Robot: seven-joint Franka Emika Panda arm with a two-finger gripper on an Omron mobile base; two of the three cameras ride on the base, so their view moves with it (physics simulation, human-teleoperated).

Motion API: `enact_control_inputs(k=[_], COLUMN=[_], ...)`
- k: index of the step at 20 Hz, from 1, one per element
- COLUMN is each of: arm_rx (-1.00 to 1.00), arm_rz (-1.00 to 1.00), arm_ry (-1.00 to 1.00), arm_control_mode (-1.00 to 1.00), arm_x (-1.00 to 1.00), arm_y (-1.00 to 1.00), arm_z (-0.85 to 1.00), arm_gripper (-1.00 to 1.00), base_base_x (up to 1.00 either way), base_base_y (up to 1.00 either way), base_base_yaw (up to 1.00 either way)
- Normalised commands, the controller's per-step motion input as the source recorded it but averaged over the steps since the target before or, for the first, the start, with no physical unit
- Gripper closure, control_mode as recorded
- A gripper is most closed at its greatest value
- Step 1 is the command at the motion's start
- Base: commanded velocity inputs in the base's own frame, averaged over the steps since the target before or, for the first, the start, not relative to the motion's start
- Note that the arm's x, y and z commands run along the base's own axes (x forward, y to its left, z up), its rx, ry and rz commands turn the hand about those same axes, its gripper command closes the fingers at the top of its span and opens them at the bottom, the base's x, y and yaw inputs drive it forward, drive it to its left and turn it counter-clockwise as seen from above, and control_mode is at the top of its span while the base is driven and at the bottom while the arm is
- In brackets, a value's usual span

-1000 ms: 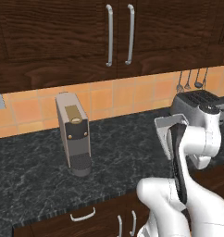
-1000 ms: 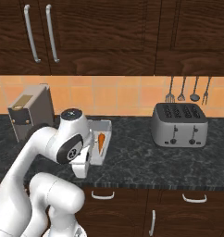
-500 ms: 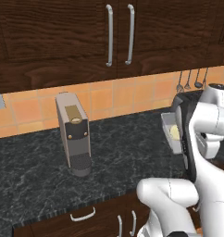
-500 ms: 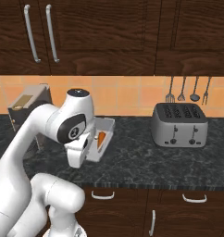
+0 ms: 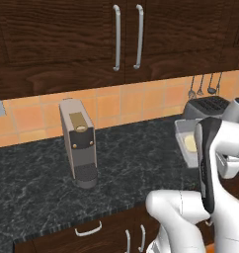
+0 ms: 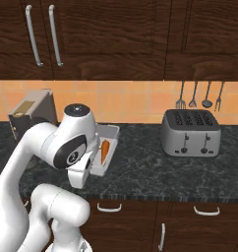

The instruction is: Take the meat container that has the steak and place it on the second highest rack of the freezer. Then take the vegetable container that has the mushroom and carrot and place it on the highest rack of the freezer.

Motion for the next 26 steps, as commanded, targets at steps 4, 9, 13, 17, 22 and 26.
enact_control_inputs(k=[4,9,13,17,22,26], arm_rx=[0.0,0.0,0.0,0.0,0.0,0.0], arm_rz=[0.0,0.0,0.0,0.0,0.0,0.0], arm_ry=[0.0,0.0,0.0,0.0,0.0,0.0], arm_control_mode=[1.0,1.0,1.0,1.0,1.0,1.0], arm_x=[0.0,0.0,0.0,0.0,0.0,0.0], arm_y=[0.0,0.0,0.0,0.0,0.0,0.0], arm_z=[0.0,0.0,0.0,0.0,0.0,0.0], arm_gripper=[1.0,1.0,1.0,1.0,1.0,1.0], base_base_x=[-0.63,-0.71,-0.28,0.08,0.11,0.08], base_base_y=[-0.32,-0.7,-0.97,-0.85,-0.84,-0.79], base_base_yaw=[-0.38,-0.33,-0.42,-0.53,-0.51,-0.49])
